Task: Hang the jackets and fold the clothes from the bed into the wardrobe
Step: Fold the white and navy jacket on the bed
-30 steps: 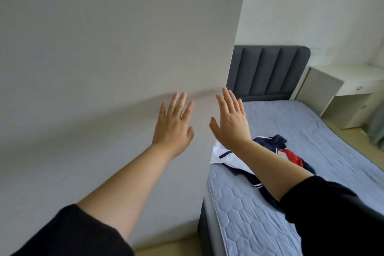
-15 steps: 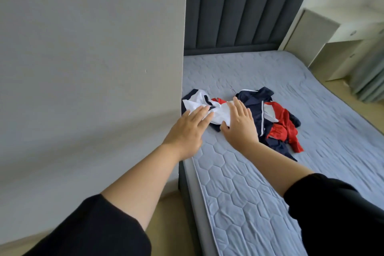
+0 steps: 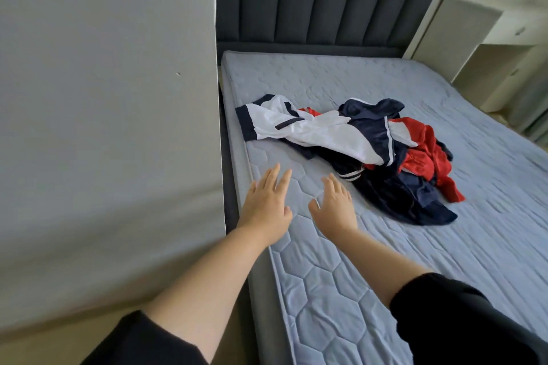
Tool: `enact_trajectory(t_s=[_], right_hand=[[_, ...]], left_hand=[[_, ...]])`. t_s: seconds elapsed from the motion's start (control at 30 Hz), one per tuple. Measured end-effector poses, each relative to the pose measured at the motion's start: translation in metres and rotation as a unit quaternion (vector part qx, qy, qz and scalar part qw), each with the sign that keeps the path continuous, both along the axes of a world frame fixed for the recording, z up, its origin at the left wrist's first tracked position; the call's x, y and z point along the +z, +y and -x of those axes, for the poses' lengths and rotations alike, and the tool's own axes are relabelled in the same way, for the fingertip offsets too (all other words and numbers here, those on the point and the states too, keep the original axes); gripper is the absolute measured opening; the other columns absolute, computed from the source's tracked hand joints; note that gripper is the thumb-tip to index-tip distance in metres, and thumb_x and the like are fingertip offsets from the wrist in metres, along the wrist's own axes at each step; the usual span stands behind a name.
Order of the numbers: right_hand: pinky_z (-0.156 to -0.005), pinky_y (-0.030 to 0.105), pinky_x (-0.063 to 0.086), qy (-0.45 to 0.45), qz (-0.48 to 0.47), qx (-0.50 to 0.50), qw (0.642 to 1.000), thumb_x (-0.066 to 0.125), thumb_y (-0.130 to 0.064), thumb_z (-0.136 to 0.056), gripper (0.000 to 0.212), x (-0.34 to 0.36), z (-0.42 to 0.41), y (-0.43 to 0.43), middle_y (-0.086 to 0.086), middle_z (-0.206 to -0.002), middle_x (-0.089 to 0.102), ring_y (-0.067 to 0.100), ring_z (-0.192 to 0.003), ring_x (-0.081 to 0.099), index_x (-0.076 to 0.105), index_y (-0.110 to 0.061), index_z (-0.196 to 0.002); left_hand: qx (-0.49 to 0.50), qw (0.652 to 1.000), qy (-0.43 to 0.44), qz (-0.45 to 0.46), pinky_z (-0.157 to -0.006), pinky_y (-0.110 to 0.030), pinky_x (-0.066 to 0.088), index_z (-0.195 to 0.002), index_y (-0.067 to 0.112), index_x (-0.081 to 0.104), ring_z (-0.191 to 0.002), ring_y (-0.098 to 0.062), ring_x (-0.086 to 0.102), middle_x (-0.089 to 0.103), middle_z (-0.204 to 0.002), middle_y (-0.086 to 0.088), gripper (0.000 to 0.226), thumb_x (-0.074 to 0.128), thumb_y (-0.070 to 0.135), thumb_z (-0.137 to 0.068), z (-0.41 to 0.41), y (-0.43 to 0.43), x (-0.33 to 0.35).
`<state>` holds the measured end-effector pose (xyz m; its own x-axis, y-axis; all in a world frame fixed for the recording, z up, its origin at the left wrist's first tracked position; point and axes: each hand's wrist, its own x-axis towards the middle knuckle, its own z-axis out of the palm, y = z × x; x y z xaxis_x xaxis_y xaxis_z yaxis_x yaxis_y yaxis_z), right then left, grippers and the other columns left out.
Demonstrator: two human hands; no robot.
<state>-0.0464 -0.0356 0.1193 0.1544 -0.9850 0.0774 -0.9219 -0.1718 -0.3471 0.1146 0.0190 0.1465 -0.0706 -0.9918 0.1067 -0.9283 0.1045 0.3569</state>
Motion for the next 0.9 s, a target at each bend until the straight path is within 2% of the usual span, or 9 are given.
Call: enact_trajectory(t_s=[0.27,0.4,0.6,0.77,0.9], right_hand=[[-0.115,0.039,0.022,-0.048,0.003,0.015,0.999,0.052,-0.025,-0.091,0.059,-0.029,0.064,-0.003,0.01,-0.152,0.029,0.025,-0.14,0.025,0.031,-0.007,-0.143],[-0.111,0.042,0.028,-0.052,-0.018,-0.004,0.998,0.053,-0.025,-0.09,0.056,-0.043,0.111,-0.003,0.011,-0.149,0.032,0.028,-0.136,0.03,0.034,-0.005,-0.139],[-0.114,0.043,0.025,-0.059,-0.07,-0.031,0.995,0.054,-0.022,-0.088,0.071,-0.074,0.164,-0.023,0.01,-0.153,0.024,0.029,-0.14,0.024,0.019,-0.006,-0.148],[-0.117,0.042,0.02,-0.046,-0.093,-0.042,0.994,0.055,-0.026,-0.091,0.077,-0.092,0.18,-0.06,0.011,-0.158,0.013,0.027,-0.145,0.015,0.011,-0.007,-0.151],[-0.112,0.042,0.028,-0.092,-0.09,-0.075,0.989,0.056,-0.022,-0.088,0.077,-0.098,0.174,-0.101,0.01,-0.158,0.013,0.028,-0.143,0.019,0.013,-0.01,-0.151]], left_hand=[[0.066,0.997,0.032,0.002,-0.119,-0.044,0.011,-0.152,0.021,0.002,-0.147,-0.021,0.001,-0.001,-0.16,-0.005,0.071,0.044,0.023,-0.095,0.072,0.005,-0.037],[0.064,0.997,0.009,-0.035,-0.118,-0.043,0.011,-0.152,0.023,0.001,-0.147,-0.023,0.001,-0.004,-0.16,-0.005,0.07,0.042,0.022,-0.096,0.106,0.006,-0.053],[0.065,0.985,0.003,-0.16,-0.115,-0.049,0.017,-0.149,0.038,-0.009,-0.147,-0.027,-0.001,-0.007,-0.16,-0.004,0.075,0.043,0.03,-0.096,0.16,-0.013,-0.095],[0.094,0.968,0.015,-0.234,-0.114,-0.057,0.012,-0.147,0.043,-0.014,-0.146,-0.027,-0.01,-0.013,-0.16,0.001,0.077,0.044,0.039,-0.096,0.178,-0.049,-0.128],[0.102,0.955,-0.016,-0.278,-0.114,-0.06,0.009,-0.147,0.042,-0.017,-0.146,-0.027,-0.013,-0.014,-0.16,0.004,0.085,0.047,0.053,-0.092,0.175,-0.067,-0.159]])
